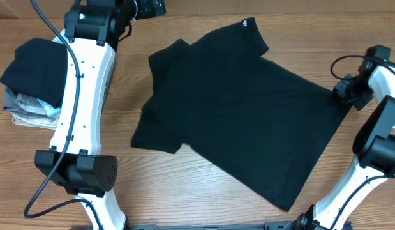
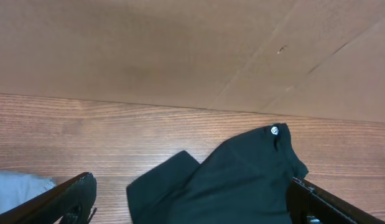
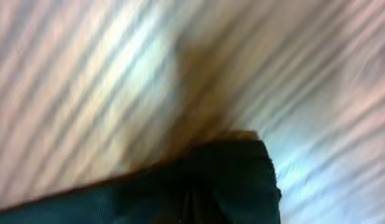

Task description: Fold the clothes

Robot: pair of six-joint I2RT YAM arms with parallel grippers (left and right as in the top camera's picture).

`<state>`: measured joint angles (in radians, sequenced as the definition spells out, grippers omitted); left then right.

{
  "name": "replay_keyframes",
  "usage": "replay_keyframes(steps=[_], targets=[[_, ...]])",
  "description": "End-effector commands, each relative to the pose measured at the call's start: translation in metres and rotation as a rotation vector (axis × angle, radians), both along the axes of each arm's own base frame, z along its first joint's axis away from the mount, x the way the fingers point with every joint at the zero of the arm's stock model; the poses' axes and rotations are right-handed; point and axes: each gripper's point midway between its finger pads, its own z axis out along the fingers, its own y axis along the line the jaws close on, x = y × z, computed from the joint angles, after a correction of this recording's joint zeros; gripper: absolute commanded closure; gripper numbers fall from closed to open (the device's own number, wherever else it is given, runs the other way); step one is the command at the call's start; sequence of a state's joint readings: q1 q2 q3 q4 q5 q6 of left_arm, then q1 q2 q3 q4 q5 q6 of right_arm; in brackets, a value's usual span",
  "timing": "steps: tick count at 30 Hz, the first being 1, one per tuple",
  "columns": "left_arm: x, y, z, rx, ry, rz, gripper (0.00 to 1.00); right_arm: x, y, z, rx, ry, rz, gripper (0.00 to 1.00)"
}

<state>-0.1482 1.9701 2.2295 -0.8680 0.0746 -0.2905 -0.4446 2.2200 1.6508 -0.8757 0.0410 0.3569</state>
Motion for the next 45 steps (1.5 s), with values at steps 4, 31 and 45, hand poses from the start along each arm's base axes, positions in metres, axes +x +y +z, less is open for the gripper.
replay_keyframes(steps=[4,31,45], targets=[[0.002,0.003,-0.002,-0.004,0.003,0.013,0.00,-0.013,-0.044,-0.045,-0.071,0.033,-0.035,0.96],[0.002,0.003,-0.002,-0.004,0.003,0.013,0.00,-0.039,0.005,0.255,0.001,-0.139,-0.126,0.35],[0.002,0.003,-0.002,-0.004,0.003,0.013,0.00,-0.164,0.115,0.279,0.114,-0.153,-0.005,0.37]])
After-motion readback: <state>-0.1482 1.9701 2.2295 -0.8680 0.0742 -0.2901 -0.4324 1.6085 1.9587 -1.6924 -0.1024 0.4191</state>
